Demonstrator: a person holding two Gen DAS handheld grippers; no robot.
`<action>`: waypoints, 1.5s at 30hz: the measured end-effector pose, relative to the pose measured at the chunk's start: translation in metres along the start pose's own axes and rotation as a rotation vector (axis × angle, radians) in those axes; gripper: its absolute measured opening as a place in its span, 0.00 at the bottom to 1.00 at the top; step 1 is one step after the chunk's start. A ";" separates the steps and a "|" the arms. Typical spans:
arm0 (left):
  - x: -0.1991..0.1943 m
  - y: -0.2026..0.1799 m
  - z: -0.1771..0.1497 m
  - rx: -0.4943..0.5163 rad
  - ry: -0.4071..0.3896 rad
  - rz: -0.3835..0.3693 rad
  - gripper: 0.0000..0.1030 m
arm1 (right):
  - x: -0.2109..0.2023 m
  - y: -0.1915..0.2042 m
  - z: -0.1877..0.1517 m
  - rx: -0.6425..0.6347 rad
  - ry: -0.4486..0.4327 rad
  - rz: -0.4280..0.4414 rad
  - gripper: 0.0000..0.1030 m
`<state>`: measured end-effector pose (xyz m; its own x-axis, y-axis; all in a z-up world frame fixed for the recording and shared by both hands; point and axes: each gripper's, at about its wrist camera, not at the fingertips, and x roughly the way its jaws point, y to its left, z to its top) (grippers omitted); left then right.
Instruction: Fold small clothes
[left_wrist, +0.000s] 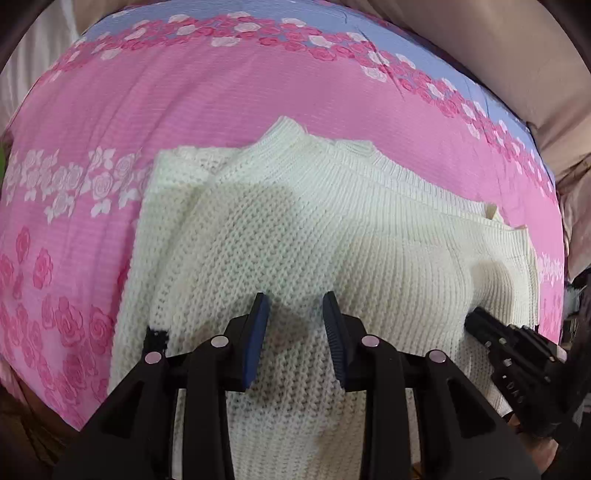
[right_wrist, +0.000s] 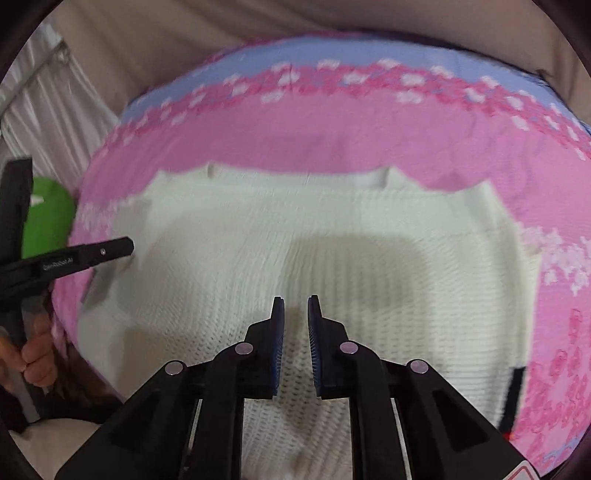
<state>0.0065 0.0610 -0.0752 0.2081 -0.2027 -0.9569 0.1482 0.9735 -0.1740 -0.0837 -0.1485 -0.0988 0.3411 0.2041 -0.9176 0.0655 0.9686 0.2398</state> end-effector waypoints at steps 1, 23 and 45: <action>-0.008 0.003 0.000 -0.001 -0.011 -0.010 0.29 | 0.013 0.003 -0.003 -0.001 0.016 -0.017 0.10; -0.027 0.132 -0.058 -0.536 -0.006 -0.337 0.67 | 0.028 0.036 0.017 0.017 0.148 0.109 0.08; -0.083 0.055 -0.014 -0.183 -0.103 -0.355 0.22 | 0.031 0.028 0.020 0.084 0.144 0.162 0.05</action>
<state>-0.0156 0.1328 -0.0089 0.2726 -0.5298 -0.8031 0.0554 0.8420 -0.5367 -0.0528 -0.1181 -0.1147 0.2168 0.3801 -0.8992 0.1004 0.9075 0.4079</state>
